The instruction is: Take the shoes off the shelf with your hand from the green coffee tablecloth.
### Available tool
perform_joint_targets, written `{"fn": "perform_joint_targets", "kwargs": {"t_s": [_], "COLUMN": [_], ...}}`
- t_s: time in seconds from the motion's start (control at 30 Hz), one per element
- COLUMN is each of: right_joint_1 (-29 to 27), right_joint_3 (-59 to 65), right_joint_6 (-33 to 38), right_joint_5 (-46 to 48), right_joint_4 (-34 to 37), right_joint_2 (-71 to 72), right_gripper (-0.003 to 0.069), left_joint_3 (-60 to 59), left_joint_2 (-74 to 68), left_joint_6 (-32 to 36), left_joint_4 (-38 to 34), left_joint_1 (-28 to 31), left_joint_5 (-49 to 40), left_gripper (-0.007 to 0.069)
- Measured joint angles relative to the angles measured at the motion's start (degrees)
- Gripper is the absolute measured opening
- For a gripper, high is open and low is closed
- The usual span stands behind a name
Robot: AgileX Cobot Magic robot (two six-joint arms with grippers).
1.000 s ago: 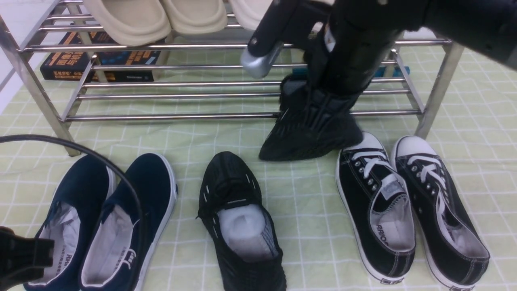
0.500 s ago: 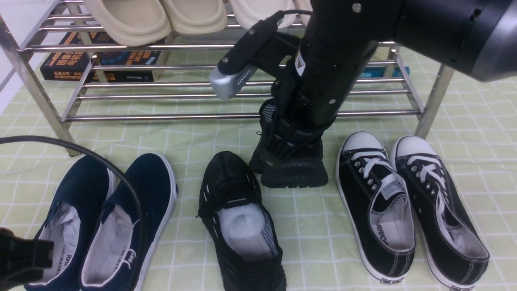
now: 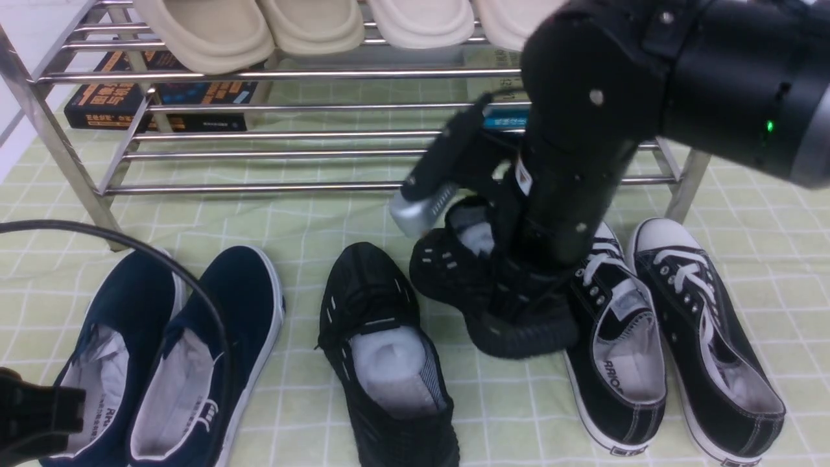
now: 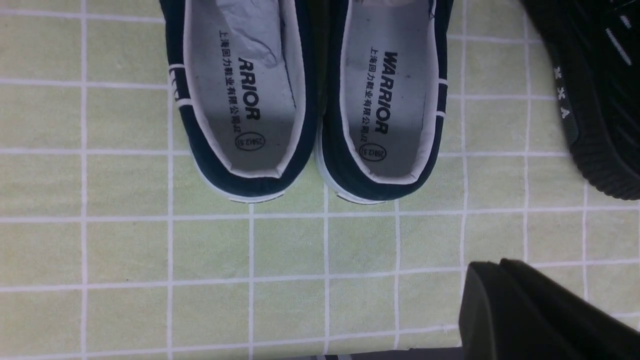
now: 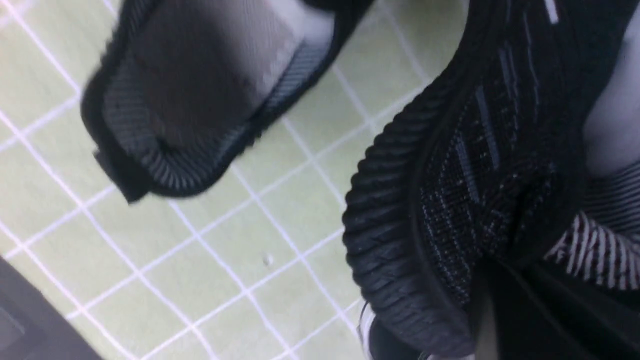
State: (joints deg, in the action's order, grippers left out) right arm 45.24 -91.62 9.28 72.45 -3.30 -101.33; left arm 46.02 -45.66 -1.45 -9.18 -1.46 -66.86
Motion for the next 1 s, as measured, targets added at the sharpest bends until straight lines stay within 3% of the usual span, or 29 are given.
{"fn": "perform_joint_targets", "kwargs": {"t_s": [0.63, 1.0], "right_joint_1": [0.0, 0.0], "right_joint_3": [1.09, 1.09], "right_joint_6": [-2.84, -6.78], "right_joint_5": [-1.47, -0.99], "right_joint_4": [10.77, 10.81], "right_joint_2": [0.55, 22.1], "right_gripper": [0.0067, 0.0076], "left_joint_3": [0.0, 0.0], "left_joint_2": [0.0, 0.0], "left_joint_6": [0.05, 0.0], "left_joint_4": [1.28, 1.28], "left_joint_1": [0.0, 0.0], "left_joint_5": [-0.73, -0.73], "left_gripper": [0.0037, 0.0043]}}
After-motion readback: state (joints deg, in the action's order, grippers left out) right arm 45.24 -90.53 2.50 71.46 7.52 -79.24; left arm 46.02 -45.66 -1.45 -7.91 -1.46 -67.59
